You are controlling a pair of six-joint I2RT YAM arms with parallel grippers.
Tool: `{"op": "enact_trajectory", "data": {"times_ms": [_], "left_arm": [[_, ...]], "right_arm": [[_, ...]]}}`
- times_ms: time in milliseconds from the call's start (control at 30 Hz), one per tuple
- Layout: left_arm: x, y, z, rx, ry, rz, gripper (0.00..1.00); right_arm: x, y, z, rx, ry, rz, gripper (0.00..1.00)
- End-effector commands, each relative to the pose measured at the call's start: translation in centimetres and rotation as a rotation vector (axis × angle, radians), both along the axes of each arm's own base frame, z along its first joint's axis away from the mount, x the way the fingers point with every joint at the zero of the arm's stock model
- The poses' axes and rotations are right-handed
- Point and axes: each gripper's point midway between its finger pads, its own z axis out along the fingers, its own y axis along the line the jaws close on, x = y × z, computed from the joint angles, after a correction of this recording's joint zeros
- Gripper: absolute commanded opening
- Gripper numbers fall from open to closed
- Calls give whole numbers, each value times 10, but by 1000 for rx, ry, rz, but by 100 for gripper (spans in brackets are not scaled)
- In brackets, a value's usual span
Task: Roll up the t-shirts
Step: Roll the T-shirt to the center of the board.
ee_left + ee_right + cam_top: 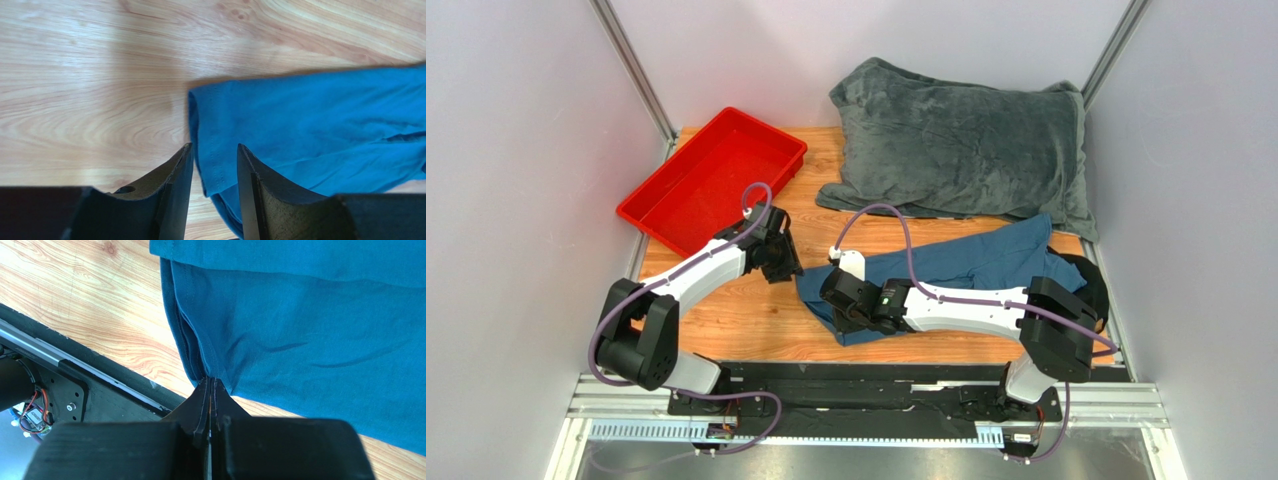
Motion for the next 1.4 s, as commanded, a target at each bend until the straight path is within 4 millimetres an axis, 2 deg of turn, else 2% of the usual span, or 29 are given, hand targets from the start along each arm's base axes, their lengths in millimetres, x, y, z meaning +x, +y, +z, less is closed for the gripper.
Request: {"op": "enact_trajectory", "data": {"times_ms": [0,200,467,700,1100,1233,1267,1367], "left_arm": [[10,-19,-3,-108,-27,-23,47],[10,-18,-11,-103,-12,-11,47],[7,-1,-3,-37,-31,33,48],[6,-4,-7,-64,-25,32,50],[6,-12,-32,-94,27,56,49],[12,-20,-28,-138,1,53,40],[13,-20,-27,-141,-4,50,31],[16,-23,-13,-127,-35,26,21]], "right_arm": [[3,2,3,28,-10,-22,0],[3,-8,-1,20,-7,-38,0],[3,-10,-4,19,-4,-44,0],[4,-10,-4,18,-3,-44,0],[4,-12,-2,24,-5,-51,0],[3,-12,-1,28,-4,-49,0],[4,-13,-1,27,-6,-52,0],[3,-12,1,33,-5,-52,0]]}}
